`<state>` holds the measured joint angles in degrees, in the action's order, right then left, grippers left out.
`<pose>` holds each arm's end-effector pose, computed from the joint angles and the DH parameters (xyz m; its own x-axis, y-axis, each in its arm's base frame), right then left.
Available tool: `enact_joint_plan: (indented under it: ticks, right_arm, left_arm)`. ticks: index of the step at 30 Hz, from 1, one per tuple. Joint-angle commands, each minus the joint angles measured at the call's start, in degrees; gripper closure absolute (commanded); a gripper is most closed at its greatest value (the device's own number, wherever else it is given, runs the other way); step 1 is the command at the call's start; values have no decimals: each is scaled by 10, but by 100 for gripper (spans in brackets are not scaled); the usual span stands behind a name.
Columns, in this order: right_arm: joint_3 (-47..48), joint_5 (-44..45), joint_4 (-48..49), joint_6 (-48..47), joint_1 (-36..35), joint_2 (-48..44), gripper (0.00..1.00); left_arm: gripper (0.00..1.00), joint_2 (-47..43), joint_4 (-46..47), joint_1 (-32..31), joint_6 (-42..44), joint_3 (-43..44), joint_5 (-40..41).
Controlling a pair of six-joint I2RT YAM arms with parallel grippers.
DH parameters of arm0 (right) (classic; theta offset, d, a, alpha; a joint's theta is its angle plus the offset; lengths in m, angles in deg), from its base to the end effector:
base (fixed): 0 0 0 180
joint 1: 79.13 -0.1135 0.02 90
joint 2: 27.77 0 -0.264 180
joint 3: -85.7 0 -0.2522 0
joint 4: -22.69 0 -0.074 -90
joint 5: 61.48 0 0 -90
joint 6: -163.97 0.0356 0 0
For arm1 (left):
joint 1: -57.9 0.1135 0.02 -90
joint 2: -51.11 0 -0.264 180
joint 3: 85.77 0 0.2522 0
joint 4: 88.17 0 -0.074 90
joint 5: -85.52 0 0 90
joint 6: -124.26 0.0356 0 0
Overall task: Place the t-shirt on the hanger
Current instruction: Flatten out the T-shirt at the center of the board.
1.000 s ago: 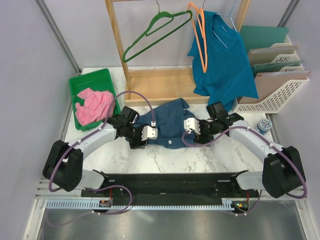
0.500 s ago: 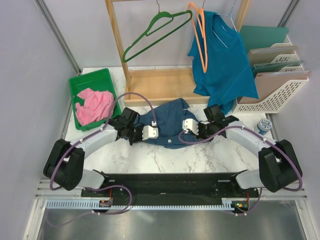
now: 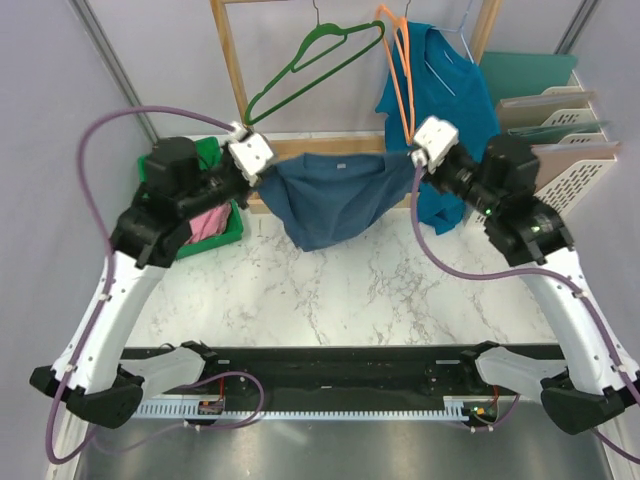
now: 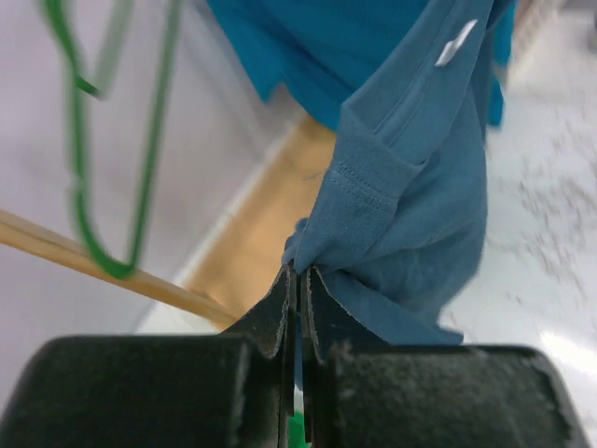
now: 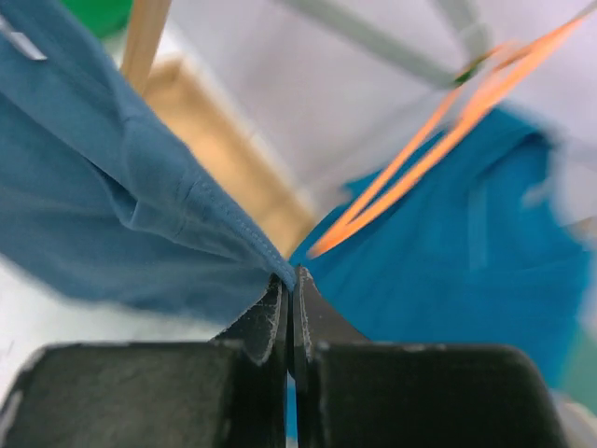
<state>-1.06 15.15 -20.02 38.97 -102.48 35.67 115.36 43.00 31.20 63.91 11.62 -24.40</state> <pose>0.2049 0.0974 0.4507 0.1718 -0.5336 -0.8281 -0.6030 0.6077 -0.5168 0.1910 -0.1097 0.4601 0.1440 0.4482 -0.8823 0.7413 0.5417 0.3962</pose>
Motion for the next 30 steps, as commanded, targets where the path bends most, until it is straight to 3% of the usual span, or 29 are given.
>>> enact_joint_plan:
  ticks: [1, 6, 13, 15, 17, 20, 24, 28, 30]
  right_arm:
    - [158, 51, 28, 70, 2, 19, 100]
    - [258, 48, -7, 81, 3, 30, 100]
    - [165, 26, -9, 70, 3, 28, 100]
    - [171, 24, -8, 72, 3, 38, 100]
    - [173, 6, -16, 76, 3, 39, 100]
    - [127, -19, -30, 85, 3, 20, 100]
    - [-17, -43, -39, 79, 3, -29, 100]
    - [-133, -54, -56, 62, 2, -53, 100]
    - [-199, -54, -46, 47, 2, -59, 100]
  left_arm:
    - [98, 6, 16, 2, -68, 125, 30]
    - [98, -10, 7, 2, -64, 192, 11]
    - [98, -21, -47, 2, -59, 146, 20]
    - [94, -17, -69, 2, -52, 144, -1]
    - [89, -34, -76, 2, -29, 81, -7]
    - [88, -78, -91, 2, 1, -31, -60]
    - [98, -95, -131, 2, 59, -150, -80]
    - [98, -76, -142, 3, 96, -262, -45]
    - [98, -63, -122, 8, 88, -277, -48]
